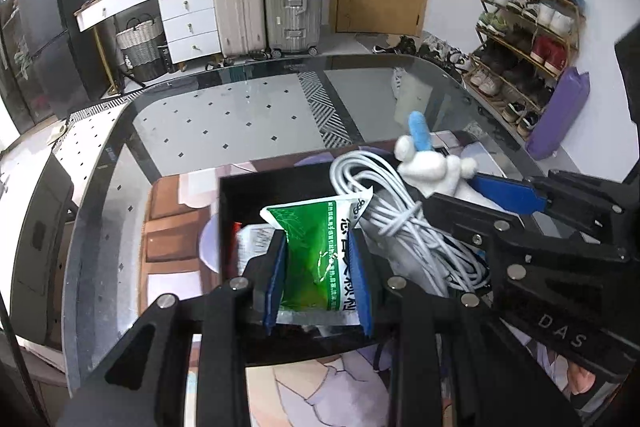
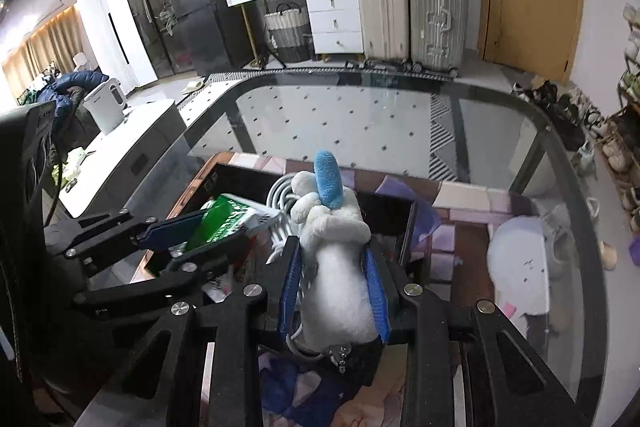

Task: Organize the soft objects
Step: 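Lift the plush bunny and green packet and lower both into the black bin, then open both grippers to release the items into the bin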

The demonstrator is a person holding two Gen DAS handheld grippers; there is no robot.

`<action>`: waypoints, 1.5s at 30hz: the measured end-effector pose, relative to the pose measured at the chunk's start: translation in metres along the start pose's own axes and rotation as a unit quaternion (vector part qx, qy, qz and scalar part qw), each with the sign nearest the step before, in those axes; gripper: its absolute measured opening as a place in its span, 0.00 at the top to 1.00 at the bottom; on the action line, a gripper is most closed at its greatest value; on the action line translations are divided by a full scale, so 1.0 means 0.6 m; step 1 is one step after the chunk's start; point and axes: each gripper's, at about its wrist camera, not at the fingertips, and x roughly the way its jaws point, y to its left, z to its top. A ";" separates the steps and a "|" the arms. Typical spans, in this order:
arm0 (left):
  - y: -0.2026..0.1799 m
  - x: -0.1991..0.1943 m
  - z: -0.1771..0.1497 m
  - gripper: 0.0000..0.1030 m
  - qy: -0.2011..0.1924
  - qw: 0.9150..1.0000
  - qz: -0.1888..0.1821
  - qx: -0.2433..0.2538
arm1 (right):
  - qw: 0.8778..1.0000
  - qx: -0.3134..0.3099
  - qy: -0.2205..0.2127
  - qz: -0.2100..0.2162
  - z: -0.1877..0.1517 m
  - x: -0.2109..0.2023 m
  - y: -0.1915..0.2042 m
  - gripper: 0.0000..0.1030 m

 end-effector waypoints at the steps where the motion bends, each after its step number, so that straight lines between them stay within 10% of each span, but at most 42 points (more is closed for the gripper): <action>1: -0.002 0.002 -0.001 0.72 0.001 1.000 0.000 -0.001 | 1.000 0.005 0.004 0.007 -0.003 0.002 -0.003 0.70; 21: 0.014 0.008 -0.013 0.51 0.013 0.999 0.000 -0.033 | 1.000 0.000 0.017 -0.008 -0.025 0.002 0.001 0.61; 27: 0.010 -0.032 -0.012 0.43 -0.028 0.999 0.035 -0.024 | 1.000 0.004 -0.008 0.002 -0.026 -0.035 0.002 0.51; 33: 0.016 -0.095 -0.015 0.14 -0.097 0.991 0.087 -0.032 | 0.999 0.002 -0.038 0.006 -0.033 -0.088 0.013 0.32; 45: 0.004 -0.249 -0.097 0.00 -0.197 0.976 0.091 -0.019 | 0.988 0.000 -0.152 -0.033 -0.118 -0.253 0.066 0.02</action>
